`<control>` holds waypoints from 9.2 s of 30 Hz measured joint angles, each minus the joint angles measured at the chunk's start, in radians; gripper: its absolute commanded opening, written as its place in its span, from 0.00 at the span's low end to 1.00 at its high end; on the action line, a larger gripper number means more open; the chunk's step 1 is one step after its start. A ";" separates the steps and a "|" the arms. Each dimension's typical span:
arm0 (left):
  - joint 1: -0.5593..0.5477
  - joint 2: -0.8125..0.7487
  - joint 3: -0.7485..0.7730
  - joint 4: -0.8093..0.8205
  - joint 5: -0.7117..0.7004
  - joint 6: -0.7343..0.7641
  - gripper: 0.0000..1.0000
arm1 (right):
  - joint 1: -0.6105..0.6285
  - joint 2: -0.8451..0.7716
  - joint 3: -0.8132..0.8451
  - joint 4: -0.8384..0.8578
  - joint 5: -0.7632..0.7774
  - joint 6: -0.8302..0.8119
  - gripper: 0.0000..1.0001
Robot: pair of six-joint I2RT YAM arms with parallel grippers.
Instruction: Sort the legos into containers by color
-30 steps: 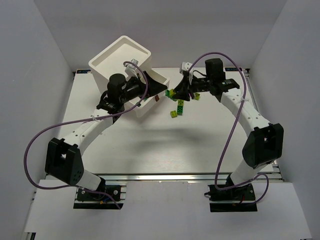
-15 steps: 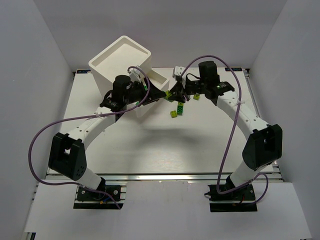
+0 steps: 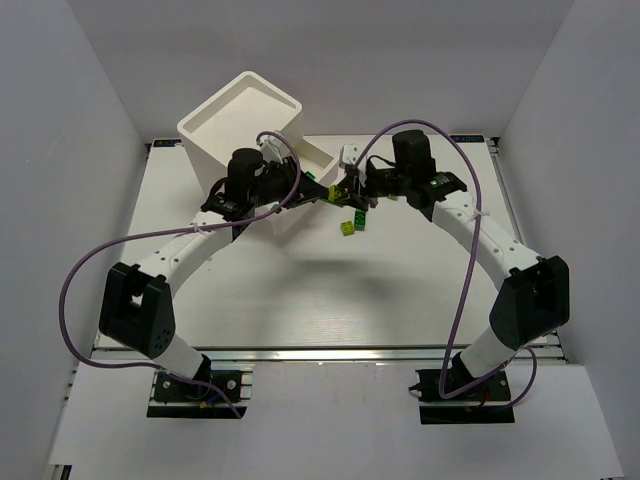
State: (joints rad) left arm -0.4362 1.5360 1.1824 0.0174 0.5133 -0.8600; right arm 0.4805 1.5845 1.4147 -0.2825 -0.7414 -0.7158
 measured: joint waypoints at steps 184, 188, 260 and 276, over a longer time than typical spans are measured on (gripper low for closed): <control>0.043 -0.575 -0.272 -0.248 -0.463 0.249 0.78 | 0.058 0.374 0.401 0.189 0.304 0.679 0.40; 0.040 -0.572 -0.272 -0.238 -0.460 0.249 0.78 | 0.086 0.562 0.575 0.155 0.293 0.678 0.74; -0.127 0.650 0.666 -0.468 -1.061 0.722 0.98 | -0.368 0.238 0.118 0.158 0.099 0.841 0.00; -0.066 0.651 0.665 -0.429 -1.168 0.716 0.98 | -0.369 0.238 0.106 0.158 0.086 0.841 0.00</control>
State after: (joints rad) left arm -0.5018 2.1868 1.8477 -0.4118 -0.6544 -0.1436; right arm 0.1120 1.8221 1.5211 -0.1246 -0.6556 0.1253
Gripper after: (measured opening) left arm 0.979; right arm 0.017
